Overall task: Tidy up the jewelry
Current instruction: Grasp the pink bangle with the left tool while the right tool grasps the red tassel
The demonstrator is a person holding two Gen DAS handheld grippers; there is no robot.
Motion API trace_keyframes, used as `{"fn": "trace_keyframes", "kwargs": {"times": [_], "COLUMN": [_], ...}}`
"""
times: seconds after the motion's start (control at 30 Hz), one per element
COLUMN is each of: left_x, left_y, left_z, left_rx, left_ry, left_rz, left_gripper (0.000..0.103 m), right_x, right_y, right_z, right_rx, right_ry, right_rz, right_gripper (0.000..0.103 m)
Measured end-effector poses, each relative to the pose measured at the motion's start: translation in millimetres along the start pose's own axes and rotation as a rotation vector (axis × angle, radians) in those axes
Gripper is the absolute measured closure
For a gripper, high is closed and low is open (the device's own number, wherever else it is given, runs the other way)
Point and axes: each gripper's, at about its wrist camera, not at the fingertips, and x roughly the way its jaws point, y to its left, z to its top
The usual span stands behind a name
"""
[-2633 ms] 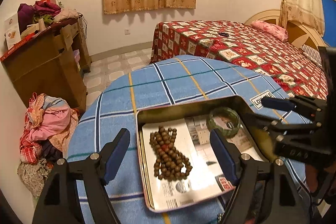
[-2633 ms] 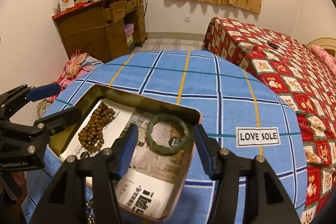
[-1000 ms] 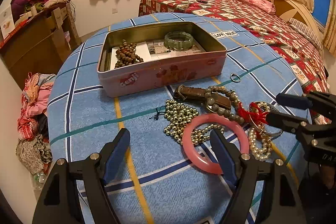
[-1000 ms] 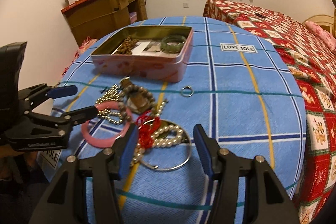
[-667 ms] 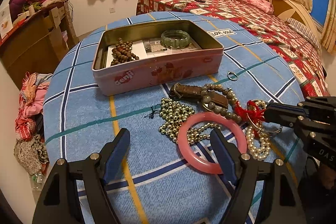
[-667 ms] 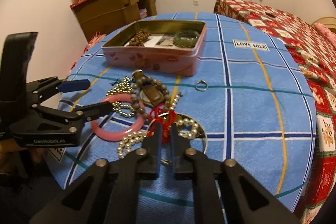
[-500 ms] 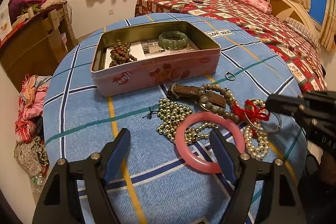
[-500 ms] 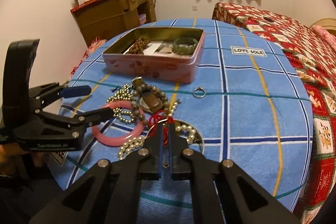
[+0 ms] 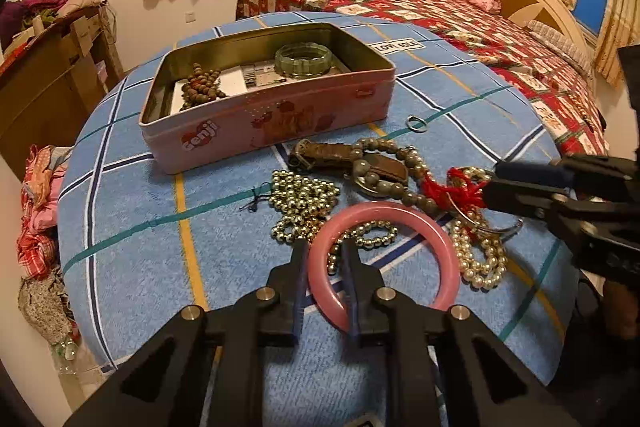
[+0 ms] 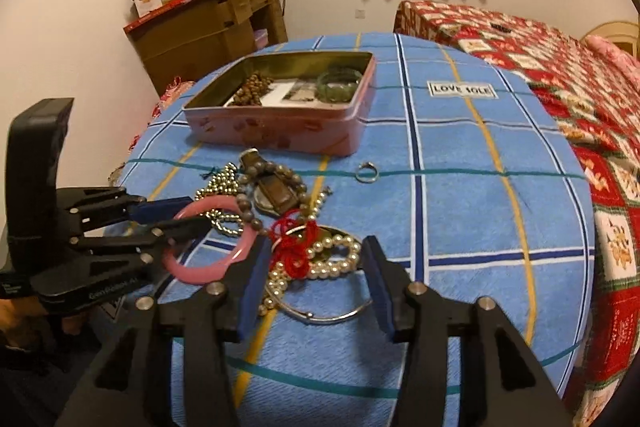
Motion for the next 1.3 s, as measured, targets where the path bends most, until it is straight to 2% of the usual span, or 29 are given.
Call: {"fn": "trace_keyframes", "kwargs": {"times": [0.03,0.1,0.13,0.23,0.43,0.57,0.7,0.8,0.83,0.87,0.97,1.0,1.03,1.07,1.1,1.3], "left_x": [0,-2,-5,-14,-25,-29,-37,-39,-40,-39,-38,-38,-38,-38,-38,-43], "left_y": [0,0,0,1,2,2,4,7,8,9,10,11,11,11,11,16], "left_z": [0,0,1,5,11,15,19,21,21,21,20,20,20,20,20,22], "left_rx": [0.001,0.001,0.0,0.002,0.012,0.011,0.007,0.0,-0.004,-0.008,-0.015,-0.016,-0.016,-0.017,-0.017,-0.031], "left_ry": [-0.001,-0.004,-0.012,-0.042,-0.071,-0.085,-0.108,-0.116,-0.117,-0.117,-0.115,-0.114,-0.114,-0.115,-0.116,-0.132], "left_rz": [-0.004,-0.01,-0.013,-0.012,-0.019,-0.017,-0.012,-0.008,-0.006,-0.005,-0.006,-0.008,-0.009,-0.009,-0.008,-0.004], "left_gripper": [0.087,0.088,0.088,0.092,0.093,0.093,0.093,0.093,0.093,0.093,0.093,0.093,0.093,0.093,0.093,0.093], "right_x": [3,5,5,-2,-23,-28,-24,-17,-13,-10,-1,3,7,9,9,-30], "right_y": [1,6,8,11,-1,-3,1,4,3,3,2,1,2,3,5,12], "right_z": [-1,-4,-5,-4,8,12,12,10,9,8,6,5,4,3,2,12], "right_rx": [-0.006,-0.031,-0.043,-0.049,-0.005,0.001,-0.022,-0.014,-0.007,-0.005,0.003,0.009,0.005,-0.003,-0.012,-0.048], "right_ry": [0.018,0.029,0.026,-0.014,-0.098,-0.114,-0.084,-0.06,-0.048,-0.042,-0.011,0.001,0.016,0.029,0.029,-0.113], "right_rz": [0.011,0.023,0.02,0.001,-0.019,-0.024,0.011,0.023,0.028,0.021,0.026,0.03,0.038,0.048,0.047,-0.016], "right_gripper": [0.084,0.089,0.095,0.097,0.099,0.099,0.099,0.083,0.07,0.065,0.065,0.066,0.073,0.093,0.1,0.101]}}
